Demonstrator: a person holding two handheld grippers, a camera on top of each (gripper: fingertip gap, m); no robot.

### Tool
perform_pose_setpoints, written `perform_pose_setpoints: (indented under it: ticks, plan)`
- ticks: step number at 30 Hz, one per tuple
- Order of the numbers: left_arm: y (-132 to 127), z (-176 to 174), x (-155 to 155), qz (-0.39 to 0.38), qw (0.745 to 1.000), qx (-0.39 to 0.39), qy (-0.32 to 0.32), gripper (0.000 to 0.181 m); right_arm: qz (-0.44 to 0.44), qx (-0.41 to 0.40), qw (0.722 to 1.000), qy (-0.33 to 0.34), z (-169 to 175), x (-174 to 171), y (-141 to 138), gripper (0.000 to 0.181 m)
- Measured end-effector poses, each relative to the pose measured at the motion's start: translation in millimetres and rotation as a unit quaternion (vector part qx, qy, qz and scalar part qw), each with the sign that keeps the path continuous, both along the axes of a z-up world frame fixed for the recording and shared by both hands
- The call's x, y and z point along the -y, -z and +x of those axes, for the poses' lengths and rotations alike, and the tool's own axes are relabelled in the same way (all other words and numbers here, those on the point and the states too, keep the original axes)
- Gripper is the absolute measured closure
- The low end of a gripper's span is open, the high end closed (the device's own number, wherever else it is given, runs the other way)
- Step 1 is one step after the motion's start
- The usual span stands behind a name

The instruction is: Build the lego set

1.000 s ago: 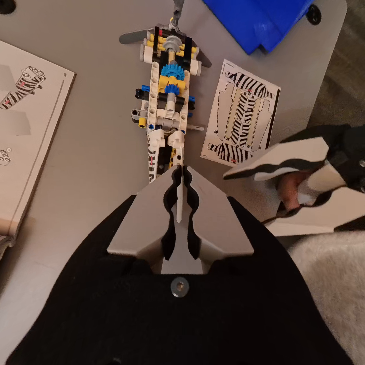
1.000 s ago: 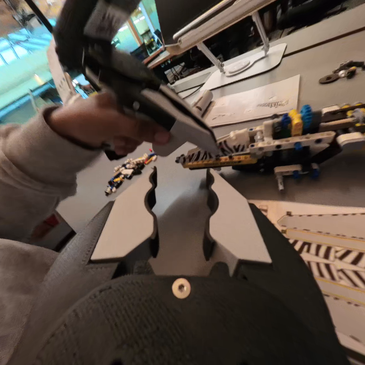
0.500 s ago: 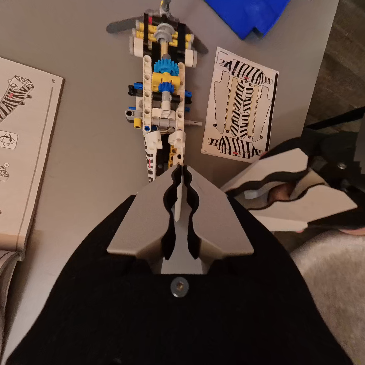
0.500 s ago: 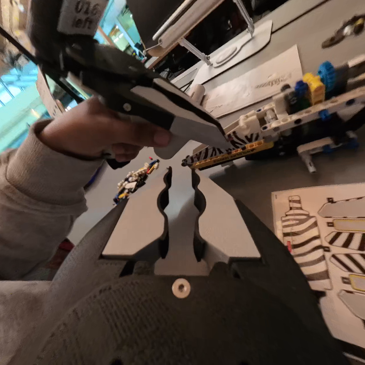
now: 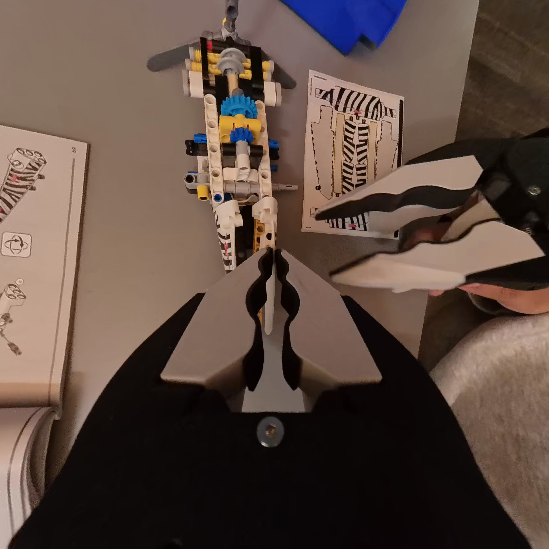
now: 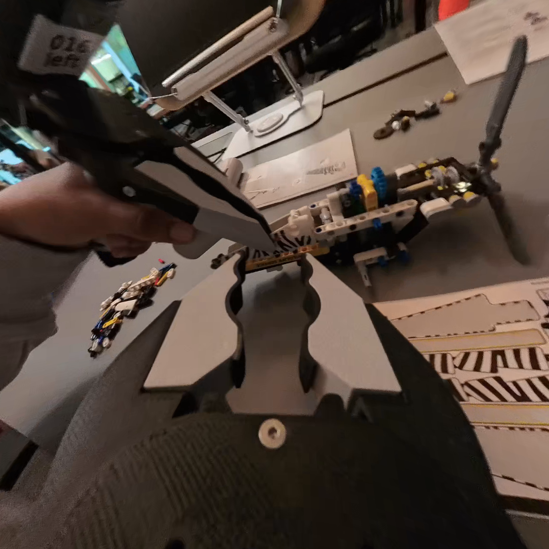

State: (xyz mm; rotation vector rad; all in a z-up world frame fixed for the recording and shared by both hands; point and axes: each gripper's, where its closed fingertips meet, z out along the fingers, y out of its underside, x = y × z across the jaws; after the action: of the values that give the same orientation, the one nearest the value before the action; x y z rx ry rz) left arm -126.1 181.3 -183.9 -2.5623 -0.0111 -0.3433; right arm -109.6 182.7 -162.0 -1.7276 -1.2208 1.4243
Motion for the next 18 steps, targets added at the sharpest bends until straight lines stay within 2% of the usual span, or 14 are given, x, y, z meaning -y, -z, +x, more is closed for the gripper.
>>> perform_pose_setpoints:
  ticks: [5,9,10,11,15,18]
  plan:
    - [0.8,-0.9,0.3,-0.011,0.998,-0.04,0.042,0.181,-0.021,-0.036,0.995,-0.092,8.9,29.5,-10.3,0.139]
    - [1.7,-3.2,1.7,-0.025,0.995,-0.072,0.071,0.181,-0.063,-0.018,0.991,-0.114,10.3,36.2,-4.2,0.163]
    - [1.7,-3.7,1.5,-0.027,0.994,-0.076,0.075,0.181,-0.066,-0.019,0.992,-0.109,10.1,34.5,-4.6,0.175]
    - [1.9,-4.5,1.2,-0.028,0.993,-0.078,0.078,0.181,-0.066,-0.019,0.993,-0.099,9.6,32.0,-4.4,0.179]
    - [2.7,-6.9,1.6,-0.026,0.988,-0.103,0.11,0.181,-0.075,0.006,0.994,-0.074,6.7,29.0,4.1,0.159]
    - [2.3,-8.3,0.2,-0.025,0.989,-0.097,0.106,0.181,-0.155,0.001,0.985,-0.077,2.3,33.2,3.8,0.157]
